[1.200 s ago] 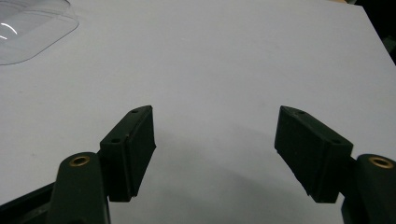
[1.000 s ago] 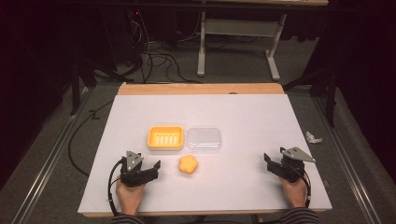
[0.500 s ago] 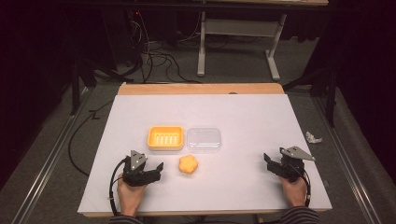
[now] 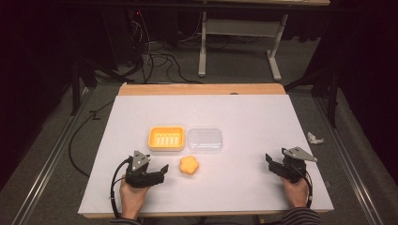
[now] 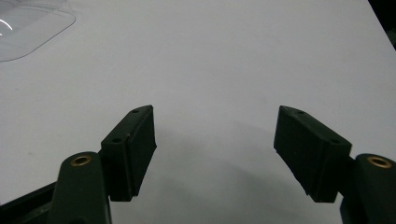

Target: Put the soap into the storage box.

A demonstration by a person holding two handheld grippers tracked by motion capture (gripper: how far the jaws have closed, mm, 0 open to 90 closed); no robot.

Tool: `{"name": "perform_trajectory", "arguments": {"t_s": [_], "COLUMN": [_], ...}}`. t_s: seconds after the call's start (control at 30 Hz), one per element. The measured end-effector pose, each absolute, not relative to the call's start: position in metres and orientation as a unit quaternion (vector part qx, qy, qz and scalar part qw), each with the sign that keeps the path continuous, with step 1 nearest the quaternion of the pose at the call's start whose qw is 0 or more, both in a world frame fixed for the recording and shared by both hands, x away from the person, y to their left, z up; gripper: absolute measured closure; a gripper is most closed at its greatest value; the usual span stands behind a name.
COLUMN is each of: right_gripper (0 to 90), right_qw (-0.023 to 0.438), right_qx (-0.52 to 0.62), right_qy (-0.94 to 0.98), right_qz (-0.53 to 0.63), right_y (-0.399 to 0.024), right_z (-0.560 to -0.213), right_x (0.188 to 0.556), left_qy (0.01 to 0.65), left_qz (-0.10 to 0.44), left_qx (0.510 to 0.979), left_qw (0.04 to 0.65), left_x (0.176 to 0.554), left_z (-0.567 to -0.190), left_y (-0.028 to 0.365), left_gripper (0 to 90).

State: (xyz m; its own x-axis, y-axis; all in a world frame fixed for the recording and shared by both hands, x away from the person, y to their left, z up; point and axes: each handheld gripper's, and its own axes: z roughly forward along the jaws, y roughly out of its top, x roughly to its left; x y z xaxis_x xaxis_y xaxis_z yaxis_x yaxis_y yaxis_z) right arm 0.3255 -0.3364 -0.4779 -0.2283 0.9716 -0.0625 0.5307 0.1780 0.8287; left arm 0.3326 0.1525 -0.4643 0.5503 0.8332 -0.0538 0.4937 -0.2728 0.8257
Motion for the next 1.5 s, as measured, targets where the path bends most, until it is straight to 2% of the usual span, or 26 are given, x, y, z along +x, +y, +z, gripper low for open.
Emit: {"name": "perform_trajectory", "arguments": {"t_s": [0.57,1.5], "right_gripper": [29.3,27.9], "right_qw": [0.317,0.321], "right_qx": [0.531,0.534], "right_qy": [0.702,0.692], "right_qz": [0.353,0.364], "right_y": [-0.336,-0.338], "right_z": [-0.478,-0.477], "right_x": [0.325,0.323], "left_qy": [0.402,0.358], "left_qz": [0.164,0.147], "left_qx": [0.793,0.832], "left_qw": [0.428,0.397], "left_x": [0.331,0.338], "left_z": [-0.449,-0.436], "left_y": [0.129,0.084], "left_gripper": [15.6,16.4]}}
